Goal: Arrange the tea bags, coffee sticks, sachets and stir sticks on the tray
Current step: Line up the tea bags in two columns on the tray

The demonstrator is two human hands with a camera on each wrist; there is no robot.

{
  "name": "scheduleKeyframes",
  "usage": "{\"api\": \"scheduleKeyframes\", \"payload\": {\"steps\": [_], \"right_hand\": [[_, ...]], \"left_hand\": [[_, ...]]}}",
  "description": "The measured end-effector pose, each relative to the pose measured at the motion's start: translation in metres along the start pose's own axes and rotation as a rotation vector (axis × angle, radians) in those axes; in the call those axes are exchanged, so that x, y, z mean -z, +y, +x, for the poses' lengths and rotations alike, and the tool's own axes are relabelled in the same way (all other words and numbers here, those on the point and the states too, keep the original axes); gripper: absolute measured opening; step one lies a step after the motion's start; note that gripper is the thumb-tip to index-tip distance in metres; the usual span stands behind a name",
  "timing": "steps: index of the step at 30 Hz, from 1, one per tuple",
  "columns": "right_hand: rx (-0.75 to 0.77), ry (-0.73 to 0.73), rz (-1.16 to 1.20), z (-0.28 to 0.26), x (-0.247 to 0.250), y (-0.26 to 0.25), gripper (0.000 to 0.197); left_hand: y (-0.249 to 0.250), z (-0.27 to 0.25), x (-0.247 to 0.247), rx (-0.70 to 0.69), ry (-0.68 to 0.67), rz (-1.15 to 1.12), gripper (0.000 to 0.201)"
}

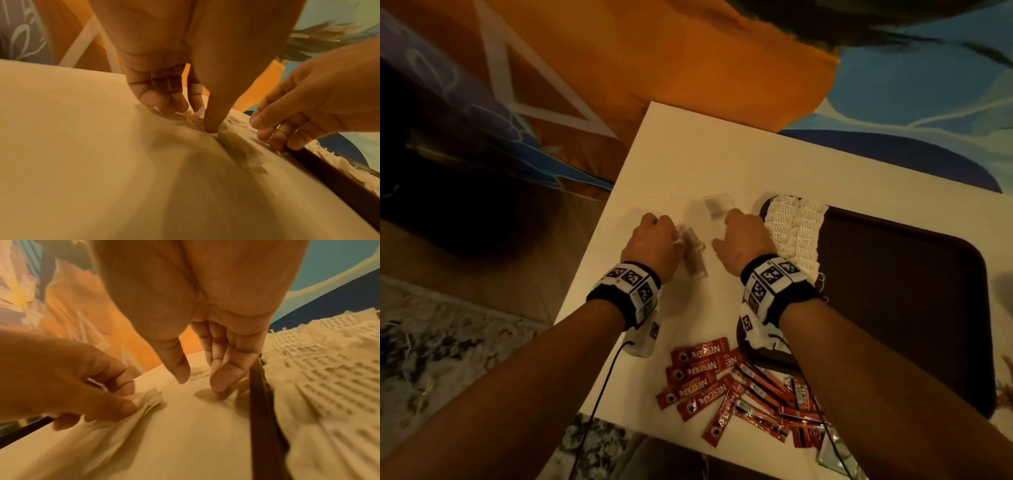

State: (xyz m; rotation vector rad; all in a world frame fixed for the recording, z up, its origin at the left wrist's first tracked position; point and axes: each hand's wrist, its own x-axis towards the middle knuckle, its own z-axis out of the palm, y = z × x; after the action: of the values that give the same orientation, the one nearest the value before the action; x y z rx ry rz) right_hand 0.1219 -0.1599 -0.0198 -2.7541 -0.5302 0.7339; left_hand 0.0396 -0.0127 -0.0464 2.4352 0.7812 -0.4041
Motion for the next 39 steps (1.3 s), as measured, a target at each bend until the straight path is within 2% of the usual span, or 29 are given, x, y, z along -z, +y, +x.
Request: {"api": "scheduleKeyframes", "payload": {"steps": [8,14,17,22,25,29,33,36,39], "right_hand": [[-0.153,0.080,0.052,0.049,0.015,-0.006,0.042],[-0.160,0.080,0.047,0.062,0.012,-0.013,0.035],[-0.137,0.106,0.158,0.057,0.013,-0.009,0.028],[-0.075,0.199,0.490,0.017,0.022,0.006,0.018],[-0.050,0.238,0.544,-0.006,0.033,0.025,0.014],[-0.089,0.263,0.606,-0.038,0.048,0.056,0.019],[-0.106,0.241,0.546,-0.068,0.059,0.089,0.028],[-0.101,0.257,0.469,-0.093,0.063,0.110,0.020],[-0.092,0.241,0.369,-0.116,0.061,0.130,0.012]], "left_hand": [[-0.010,0.003,0.005,-0.051,0.009,-0.025,0.012],[-0.013,0.002,0.007,-0.079,0.004,-0.044,0.008],[-0.012,0.000,0.011,-0.100,0.002,-0.060,0.011],[-0.011,-0.007,0.026,-0.124,0.038,-0.144,0.006],[-0.011,-0.011,0.031,-0.171,0.087,-0.168,0.005],[-0.004,-0.013,0.033,-0.270,0.142,-0.163,0.014],[0.016,-0.021,0.035,-0.364,0.186,-0.137,0.019],[0.037,-0.033,0.032,-0.450,0.180,-0.154,0.024],[0.058,-0.053,0.027,-0.554,0.105,-0.170,0.024]]}}
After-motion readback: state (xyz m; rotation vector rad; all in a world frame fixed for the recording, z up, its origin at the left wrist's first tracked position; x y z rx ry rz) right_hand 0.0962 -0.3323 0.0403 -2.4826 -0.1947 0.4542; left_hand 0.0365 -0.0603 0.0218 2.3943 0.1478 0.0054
